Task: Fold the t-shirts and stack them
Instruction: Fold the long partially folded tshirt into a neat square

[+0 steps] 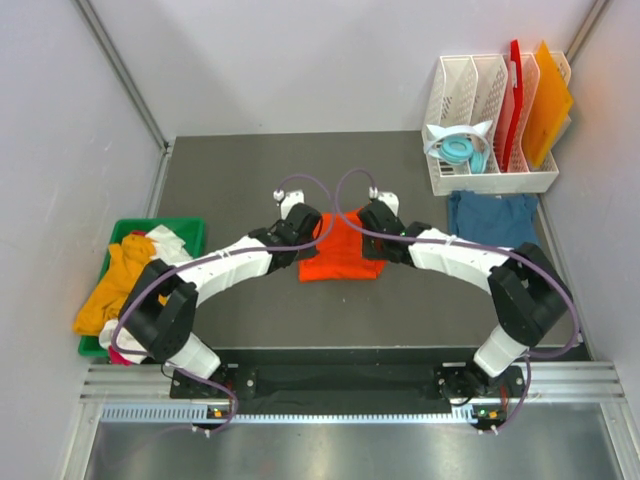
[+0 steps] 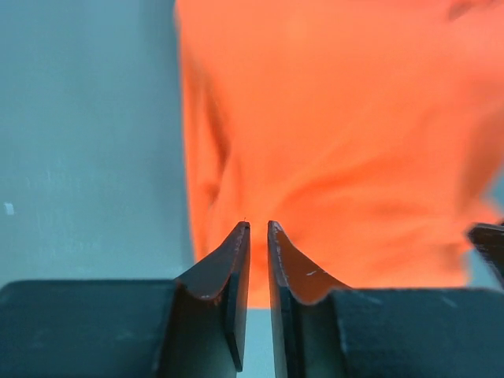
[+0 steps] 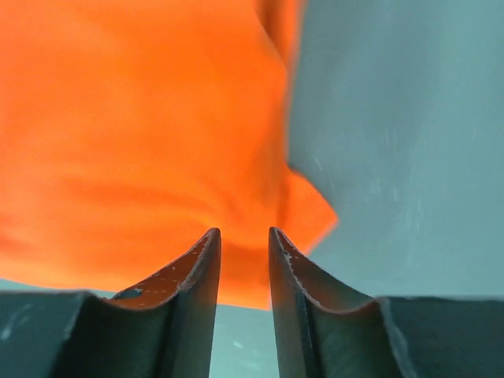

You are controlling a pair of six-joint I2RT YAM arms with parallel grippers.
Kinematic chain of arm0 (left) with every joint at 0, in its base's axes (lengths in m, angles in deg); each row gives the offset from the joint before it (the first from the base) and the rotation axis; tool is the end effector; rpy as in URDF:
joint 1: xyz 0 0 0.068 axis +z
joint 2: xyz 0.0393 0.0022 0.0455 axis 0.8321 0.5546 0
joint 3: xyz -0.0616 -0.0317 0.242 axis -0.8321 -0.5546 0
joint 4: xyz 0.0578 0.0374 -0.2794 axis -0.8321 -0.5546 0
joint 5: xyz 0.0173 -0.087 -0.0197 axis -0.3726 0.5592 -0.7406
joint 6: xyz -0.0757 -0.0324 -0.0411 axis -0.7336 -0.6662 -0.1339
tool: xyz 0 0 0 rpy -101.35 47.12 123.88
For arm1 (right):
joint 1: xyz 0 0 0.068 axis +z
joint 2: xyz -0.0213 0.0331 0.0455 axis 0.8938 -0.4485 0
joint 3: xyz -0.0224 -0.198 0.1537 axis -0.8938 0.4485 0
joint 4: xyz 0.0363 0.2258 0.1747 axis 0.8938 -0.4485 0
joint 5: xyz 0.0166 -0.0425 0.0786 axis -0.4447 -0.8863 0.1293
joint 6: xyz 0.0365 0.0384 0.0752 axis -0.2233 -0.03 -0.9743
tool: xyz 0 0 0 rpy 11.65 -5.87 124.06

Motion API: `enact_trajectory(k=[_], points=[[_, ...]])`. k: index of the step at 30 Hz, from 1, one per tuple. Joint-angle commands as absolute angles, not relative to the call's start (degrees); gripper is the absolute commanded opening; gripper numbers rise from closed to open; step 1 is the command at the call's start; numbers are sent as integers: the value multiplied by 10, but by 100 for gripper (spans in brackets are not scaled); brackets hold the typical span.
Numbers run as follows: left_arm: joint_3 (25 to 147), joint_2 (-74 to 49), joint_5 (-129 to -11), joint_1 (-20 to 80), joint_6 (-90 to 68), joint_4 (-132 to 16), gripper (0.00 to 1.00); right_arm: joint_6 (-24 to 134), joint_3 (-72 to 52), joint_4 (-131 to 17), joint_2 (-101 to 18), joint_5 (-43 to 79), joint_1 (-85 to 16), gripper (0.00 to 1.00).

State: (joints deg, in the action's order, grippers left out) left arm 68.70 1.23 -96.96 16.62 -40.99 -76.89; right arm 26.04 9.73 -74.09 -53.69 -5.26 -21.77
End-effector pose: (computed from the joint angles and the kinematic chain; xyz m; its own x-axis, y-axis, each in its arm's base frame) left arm 0.3017 -0.2163 0.1300 -0.7530 -0.1944 -0.6287 -0.0613 0.9719 -0.2271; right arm 0.2956 0.2319 0.1128 -0.8008 0.0443 -0.5974 -0.0610 0.9861 0.1548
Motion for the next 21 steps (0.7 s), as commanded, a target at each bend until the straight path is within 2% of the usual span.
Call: enact_trajectory(k=[1, 4, 5, 9, 21], points=[[759, -3, -1003, 169, -369, -735, 20, 316, -14, -755, -536, -86, -213, 32], [795, 37, -993, 169, -363, -731, 18, 339, -54, -761, -587, -81, -221, 13], [802, 47, -989, 169, -364, -731, 16, 342, -63, -763, -600, -80, -227, 0], [815, 84, -963, 170, -380, -729, 11, 346, -95, -763, -646, -58, -242, 0], [802, 110, -971, 172, -376, -728, 10, 363, -169, -716, -733, -91, -278, 0]])
